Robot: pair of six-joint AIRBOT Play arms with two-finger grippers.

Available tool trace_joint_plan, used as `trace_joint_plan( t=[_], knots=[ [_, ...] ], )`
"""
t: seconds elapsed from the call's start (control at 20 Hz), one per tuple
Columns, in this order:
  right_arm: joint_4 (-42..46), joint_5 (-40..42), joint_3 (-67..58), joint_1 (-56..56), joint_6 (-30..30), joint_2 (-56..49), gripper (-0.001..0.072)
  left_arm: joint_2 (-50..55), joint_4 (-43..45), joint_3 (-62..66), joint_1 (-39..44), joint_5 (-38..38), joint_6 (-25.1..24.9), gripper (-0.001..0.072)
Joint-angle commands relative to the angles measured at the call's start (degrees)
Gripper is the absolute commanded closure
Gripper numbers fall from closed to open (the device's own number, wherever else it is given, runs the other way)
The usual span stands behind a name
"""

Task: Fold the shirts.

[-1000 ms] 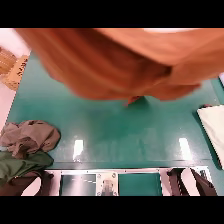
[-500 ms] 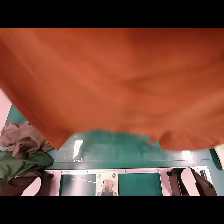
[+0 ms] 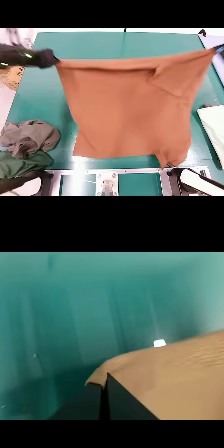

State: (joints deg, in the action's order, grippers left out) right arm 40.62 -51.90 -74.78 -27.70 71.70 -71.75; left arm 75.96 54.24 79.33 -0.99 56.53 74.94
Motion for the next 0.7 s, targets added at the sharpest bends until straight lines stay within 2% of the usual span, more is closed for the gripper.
trace_joint_plan(
  t=[0.0,0.3,0.45,0.65],
  knots=[
    [-0.1,8.3,1.6,2.7,-3.0,-14.2,0.0694,12.3,-3.3,-0.4,2.6,-9.6,-2.0,0.0684],
    [-0.1,8.7,-14.6,2.9,-3.0,-30.4,0.0694,22.2,-3.7,12.2,3.4,-14.0,-0.1,0.0685],
    [-0.2,9.4,-20.5,3.0,-3.0,-33.9,0.0694,23.9,-3.7,15.6,3.4,-17.3,0.2,0.0684],
    [-0.2,14.3,-24.0,4.1,-3.0,-34.5,0.0694,24.3,-3.7,17.4,3.4,-22.0,0.2,0.0684]
  ],
)
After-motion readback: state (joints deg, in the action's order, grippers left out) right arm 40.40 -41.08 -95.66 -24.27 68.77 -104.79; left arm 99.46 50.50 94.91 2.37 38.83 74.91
